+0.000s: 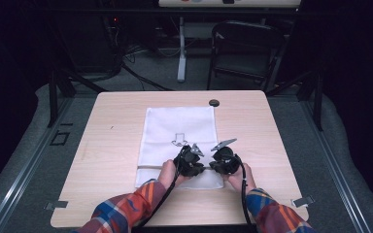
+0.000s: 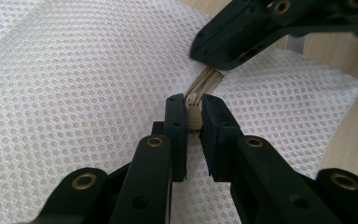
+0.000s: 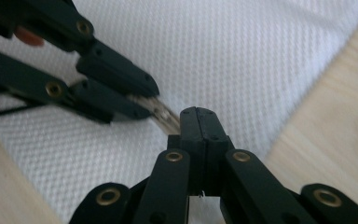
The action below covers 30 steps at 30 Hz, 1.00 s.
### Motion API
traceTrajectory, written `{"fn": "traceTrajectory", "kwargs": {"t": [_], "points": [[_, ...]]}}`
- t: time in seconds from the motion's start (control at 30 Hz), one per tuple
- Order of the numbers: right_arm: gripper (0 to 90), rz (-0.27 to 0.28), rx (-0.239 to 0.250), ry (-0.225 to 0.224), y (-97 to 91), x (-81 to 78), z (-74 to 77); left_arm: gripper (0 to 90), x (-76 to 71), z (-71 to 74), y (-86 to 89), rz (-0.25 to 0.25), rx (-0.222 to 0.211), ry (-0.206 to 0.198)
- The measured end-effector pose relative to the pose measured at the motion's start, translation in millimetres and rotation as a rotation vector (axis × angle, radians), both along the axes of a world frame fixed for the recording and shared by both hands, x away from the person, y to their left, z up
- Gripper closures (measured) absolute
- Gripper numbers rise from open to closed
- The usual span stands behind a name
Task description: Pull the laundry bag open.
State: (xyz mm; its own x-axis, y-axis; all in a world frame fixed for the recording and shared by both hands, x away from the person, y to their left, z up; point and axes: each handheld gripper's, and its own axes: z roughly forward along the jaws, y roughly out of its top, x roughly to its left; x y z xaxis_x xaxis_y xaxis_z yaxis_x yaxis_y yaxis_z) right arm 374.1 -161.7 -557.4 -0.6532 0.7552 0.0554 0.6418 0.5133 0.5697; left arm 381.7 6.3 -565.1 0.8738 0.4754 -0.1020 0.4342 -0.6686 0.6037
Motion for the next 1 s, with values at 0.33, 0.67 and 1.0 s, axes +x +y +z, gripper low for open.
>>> {"fn": "traceTrajectory", "kwargs": {"t": [0.33, 0.67, 1.0], "points": [[90.0, 0.015, -0.003, 0.011, 5.1, 2.6, -5.5, 80.9, -0.6, -0.9, 1.3, 0.001, -0.002, -0.004], [90.0, 0.042, -0.013, 0.018, 2.7, 2.0, -6.1, 81.2, -0.1, -1.2, 2.7, 0.010, -0.010, 0.005], [90.0, 0.037, -0.020, 0.013, 2.9, 1.5, -6.1, 81.2, -0.5, 0.8, 7.6, 0.023, -0.008, 0.007]]}}
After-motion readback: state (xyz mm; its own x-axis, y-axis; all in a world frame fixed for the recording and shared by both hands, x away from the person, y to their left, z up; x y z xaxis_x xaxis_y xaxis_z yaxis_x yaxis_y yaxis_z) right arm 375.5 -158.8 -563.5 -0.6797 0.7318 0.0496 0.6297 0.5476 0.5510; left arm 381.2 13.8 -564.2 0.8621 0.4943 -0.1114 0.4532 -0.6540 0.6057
